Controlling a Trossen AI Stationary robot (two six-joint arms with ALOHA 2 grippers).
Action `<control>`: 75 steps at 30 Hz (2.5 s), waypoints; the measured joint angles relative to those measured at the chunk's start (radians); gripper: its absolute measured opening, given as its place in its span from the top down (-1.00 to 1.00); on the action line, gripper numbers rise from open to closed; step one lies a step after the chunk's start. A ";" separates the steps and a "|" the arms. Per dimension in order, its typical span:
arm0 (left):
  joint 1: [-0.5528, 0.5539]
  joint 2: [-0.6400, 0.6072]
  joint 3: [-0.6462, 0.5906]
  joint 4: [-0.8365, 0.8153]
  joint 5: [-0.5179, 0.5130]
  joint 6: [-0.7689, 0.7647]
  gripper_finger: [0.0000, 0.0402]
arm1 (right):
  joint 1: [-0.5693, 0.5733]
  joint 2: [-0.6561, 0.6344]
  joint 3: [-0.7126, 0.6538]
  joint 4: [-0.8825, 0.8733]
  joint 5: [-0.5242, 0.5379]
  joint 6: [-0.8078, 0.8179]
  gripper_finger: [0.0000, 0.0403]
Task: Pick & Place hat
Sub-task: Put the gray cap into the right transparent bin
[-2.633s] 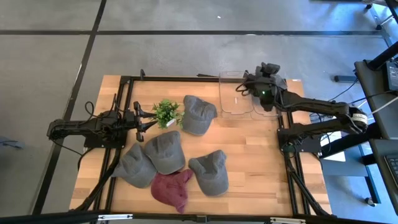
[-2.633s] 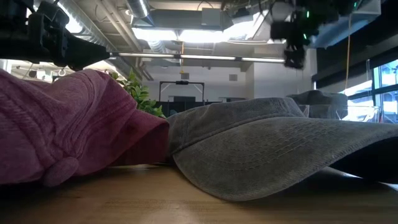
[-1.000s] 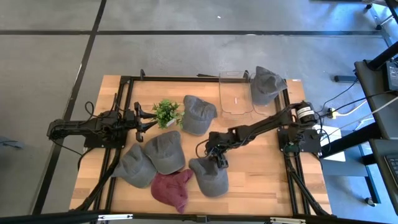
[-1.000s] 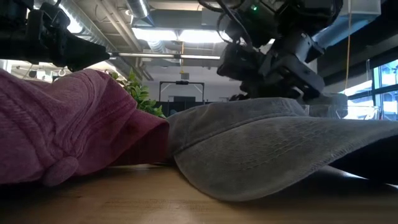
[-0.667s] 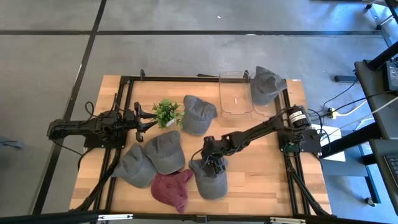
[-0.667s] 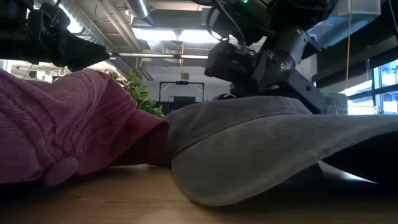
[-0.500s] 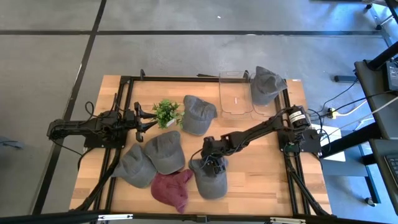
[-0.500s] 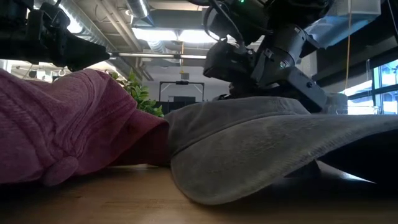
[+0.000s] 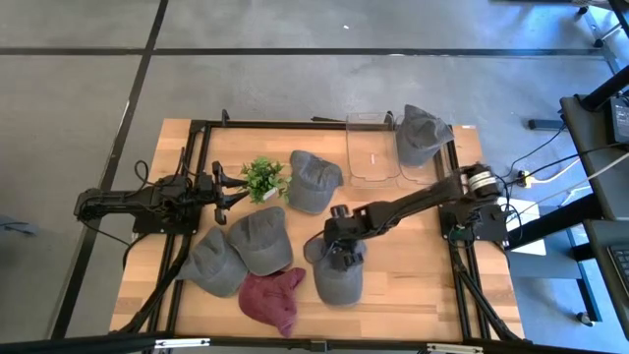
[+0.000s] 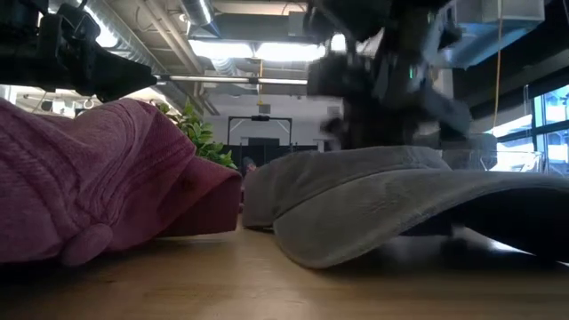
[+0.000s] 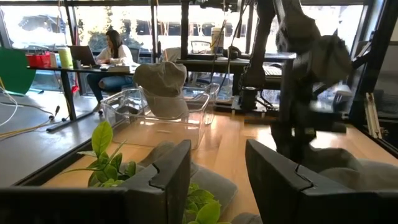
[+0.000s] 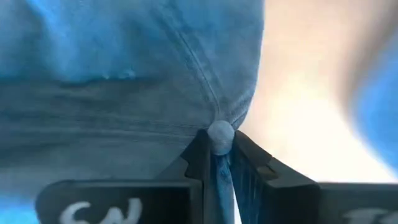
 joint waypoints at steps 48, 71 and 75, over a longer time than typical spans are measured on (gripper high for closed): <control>0.000 0.099 0.000 0.000 -0.005 -0.025 0.26 | -0.266 -0.790 0.325 -1.098 0.830 0.060 0.78; 0.000 0.099 0.000 0.000 -0.005 -0.025 0.26 | -0.419 -0.796 0.008 -1.069 1.098 0.036 0.89; 0.000 0.099 0.000 0.000 -0.005 -0.025 0.26 | -0.451 -0.796 0.015 -1.053 1.103 0.005 0.89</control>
